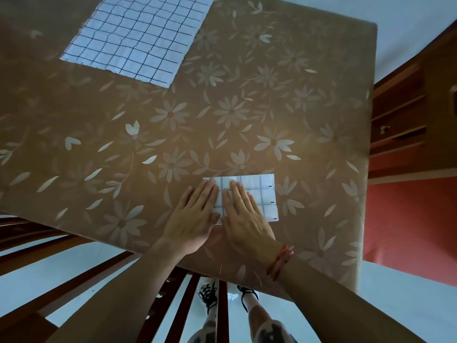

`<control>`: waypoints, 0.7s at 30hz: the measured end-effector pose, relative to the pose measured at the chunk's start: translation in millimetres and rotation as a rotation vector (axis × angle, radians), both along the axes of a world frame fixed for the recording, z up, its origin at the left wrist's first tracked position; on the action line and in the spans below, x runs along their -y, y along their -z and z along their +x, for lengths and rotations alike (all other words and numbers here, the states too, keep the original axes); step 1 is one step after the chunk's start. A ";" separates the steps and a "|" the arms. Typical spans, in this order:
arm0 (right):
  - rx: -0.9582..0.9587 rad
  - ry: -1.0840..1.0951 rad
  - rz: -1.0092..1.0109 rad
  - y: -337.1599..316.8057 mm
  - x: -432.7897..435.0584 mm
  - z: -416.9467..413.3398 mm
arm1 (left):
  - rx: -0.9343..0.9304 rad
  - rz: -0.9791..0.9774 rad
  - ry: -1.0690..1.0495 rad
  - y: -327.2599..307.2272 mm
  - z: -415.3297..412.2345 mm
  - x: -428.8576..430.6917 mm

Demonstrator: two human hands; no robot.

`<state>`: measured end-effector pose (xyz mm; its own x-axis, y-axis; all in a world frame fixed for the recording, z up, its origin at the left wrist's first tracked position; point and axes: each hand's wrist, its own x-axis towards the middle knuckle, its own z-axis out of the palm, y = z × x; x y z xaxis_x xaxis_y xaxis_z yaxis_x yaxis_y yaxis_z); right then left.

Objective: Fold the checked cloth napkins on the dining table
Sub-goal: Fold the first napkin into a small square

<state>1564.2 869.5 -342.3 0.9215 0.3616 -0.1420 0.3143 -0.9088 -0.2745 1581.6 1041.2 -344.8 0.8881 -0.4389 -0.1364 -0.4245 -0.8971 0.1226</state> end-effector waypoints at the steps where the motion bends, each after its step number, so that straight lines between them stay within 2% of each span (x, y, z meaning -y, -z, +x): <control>1: 0.004 -0.002 -0.019 2.4 1.6 0.2 | -0.008 0.009 0.001 -0.3 0.1 0.1; 6: 0.013 -0.009 -0.086 4.7 17.7 0.7 | -0.028 0.049 -0.003 -5.4 -0.3 1.2; 13: -0.056 0.039 -0.197 -2.0 93.0 -9.4 | -0.060 0.063 0.001 -2.0 -0.2 -2.6; 21: -0.076 0.112 -0.089 -13.7 87.7 -1.9 | -0.098 0.011 -0.057 -13.1 0.2 5.9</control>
